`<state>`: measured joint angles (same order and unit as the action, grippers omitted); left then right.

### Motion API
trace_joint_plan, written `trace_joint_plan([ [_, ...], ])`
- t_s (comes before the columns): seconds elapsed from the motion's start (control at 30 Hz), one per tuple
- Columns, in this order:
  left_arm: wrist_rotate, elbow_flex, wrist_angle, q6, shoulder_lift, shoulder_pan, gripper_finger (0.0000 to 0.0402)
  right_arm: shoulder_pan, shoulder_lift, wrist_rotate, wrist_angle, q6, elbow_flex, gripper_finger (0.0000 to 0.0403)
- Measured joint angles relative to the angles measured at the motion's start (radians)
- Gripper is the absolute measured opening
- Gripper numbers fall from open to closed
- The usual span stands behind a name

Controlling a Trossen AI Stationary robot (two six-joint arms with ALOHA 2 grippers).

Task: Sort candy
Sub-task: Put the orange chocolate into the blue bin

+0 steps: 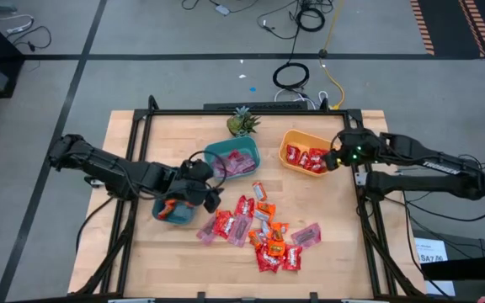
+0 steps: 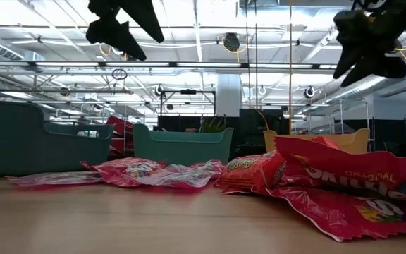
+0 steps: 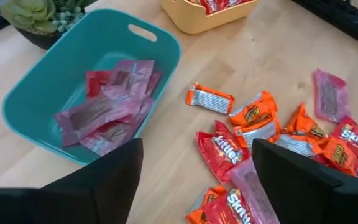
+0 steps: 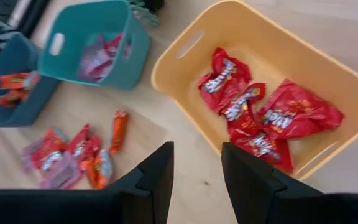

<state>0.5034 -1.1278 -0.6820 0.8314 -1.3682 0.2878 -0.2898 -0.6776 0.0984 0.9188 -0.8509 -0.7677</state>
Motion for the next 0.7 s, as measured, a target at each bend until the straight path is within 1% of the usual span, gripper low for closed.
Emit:
trace_joint_plan([
  [0.23, 0.013, 0.000, 0.057, -0.016, 0.000, -0.007, 0.0311, 0.116, 0.050, 0.005, 0.000, -0.051, 0.000, 0.0126],
  [0.37, 0.005, 0.000, 0.056, -0.085, 0.000, -0.023, 0.0311, 0.211, 0.051, 0.009, -0.005, -0.053, 0.000, 0.0126],
  [0.43, 0.002, 0.000, 0.064, -0.113, 0.000, -0.030, 0.0312, 0.264, 0.051, 0.014, -0.042, -0.036, 0.012, 0.0126],
  [0.53, -0.015, 0.000, 0.090, -0.139, 0.000, -0.034, 0.0312, 0.342, 0.051, 0.018, -0.106, 0.031, 0.036, 0.0126],
  [0.7, -0.039, -0.002, 0.134, -0.132, -0.031, -0.033, 0.0311, 0.470, 0.041, 0.041, -0.181, 0.123, 0.046, 0.0126],
])
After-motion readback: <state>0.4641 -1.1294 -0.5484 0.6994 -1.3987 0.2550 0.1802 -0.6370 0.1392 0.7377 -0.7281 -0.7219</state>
